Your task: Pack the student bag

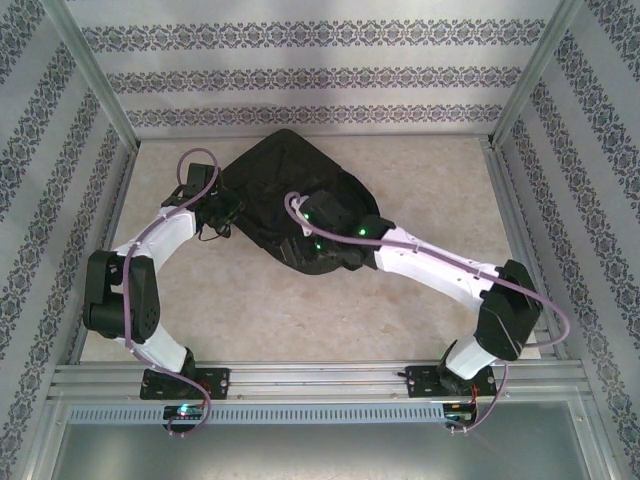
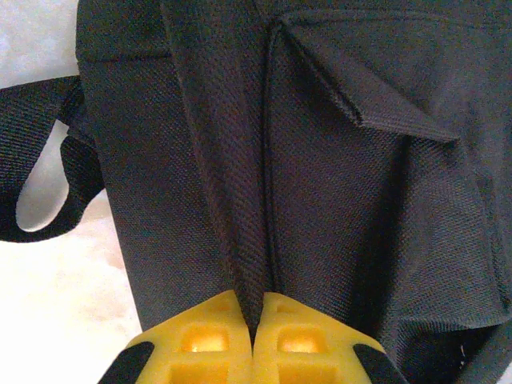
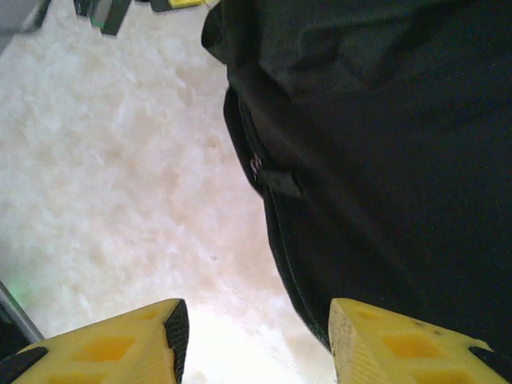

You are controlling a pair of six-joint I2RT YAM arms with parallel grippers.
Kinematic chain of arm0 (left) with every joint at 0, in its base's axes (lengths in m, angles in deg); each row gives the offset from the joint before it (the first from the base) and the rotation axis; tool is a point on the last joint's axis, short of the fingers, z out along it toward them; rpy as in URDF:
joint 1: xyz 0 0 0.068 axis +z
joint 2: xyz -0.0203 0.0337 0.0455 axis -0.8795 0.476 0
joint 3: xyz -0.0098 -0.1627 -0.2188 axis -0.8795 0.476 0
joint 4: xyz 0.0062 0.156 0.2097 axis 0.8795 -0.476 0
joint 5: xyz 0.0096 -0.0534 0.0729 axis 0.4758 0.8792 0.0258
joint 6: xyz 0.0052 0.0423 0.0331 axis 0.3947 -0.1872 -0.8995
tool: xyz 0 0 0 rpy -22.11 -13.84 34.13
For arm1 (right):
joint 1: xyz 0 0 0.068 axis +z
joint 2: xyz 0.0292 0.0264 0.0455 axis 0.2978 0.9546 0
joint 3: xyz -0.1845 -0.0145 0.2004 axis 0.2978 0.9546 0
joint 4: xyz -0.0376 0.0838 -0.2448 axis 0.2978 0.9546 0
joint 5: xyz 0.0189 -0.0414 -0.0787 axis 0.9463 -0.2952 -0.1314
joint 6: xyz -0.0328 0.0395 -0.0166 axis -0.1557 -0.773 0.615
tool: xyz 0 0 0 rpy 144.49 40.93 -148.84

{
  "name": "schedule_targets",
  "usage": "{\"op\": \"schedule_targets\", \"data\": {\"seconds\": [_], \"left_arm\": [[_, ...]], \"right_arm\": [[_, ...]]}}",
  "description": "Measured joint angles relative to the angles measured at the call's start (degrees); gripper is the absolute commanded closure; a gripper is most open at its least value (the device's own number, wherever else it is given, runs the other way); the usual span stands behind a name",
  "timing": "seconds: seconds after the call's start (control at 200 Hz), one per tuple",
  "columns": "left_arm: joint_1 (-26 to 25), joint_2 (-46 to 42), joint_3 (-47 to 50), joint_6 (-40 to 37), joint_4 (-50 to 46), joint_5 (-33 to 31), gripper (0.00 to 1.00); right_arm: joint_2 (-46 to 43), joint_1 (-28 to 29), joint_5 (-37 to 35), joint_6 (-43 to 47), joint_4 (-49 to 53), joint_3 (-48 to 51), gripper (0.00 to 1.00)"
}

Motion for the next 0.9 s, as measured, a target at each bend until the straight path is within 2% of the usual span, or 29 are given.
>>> {"op": "schedule_targets", "data": {"seconds": [0.15, 0.365, 0.645, 0.899], "left_arm": [[0.02, -0.17, 0.33, 0.17, 0.39, 0.22, 1.00], [0.02, -0.17, 0.68, 0.20, 1.01, 0.44, 1.00], [0.02, -0.17, 0.72, 0.31, 1.27, 0.96, 1.00], [0.02, -0.17, 1.44, 0.81, 2.43, 1.44, 1.00]], "right_arm": [[3.82, -4.33, 5.73, -6.67, 3.45, -7.67, 0.42], [12.11, -6.05, 9.84, -11.52, 12.85, -20.17, 0.50], [18.93, -5.64, 11.91, -11.74, 20.11, -23.47, 0.57], [20.74, -5.64, 12.90, -11.50, 20.85, -25.38, 0.63]]}}
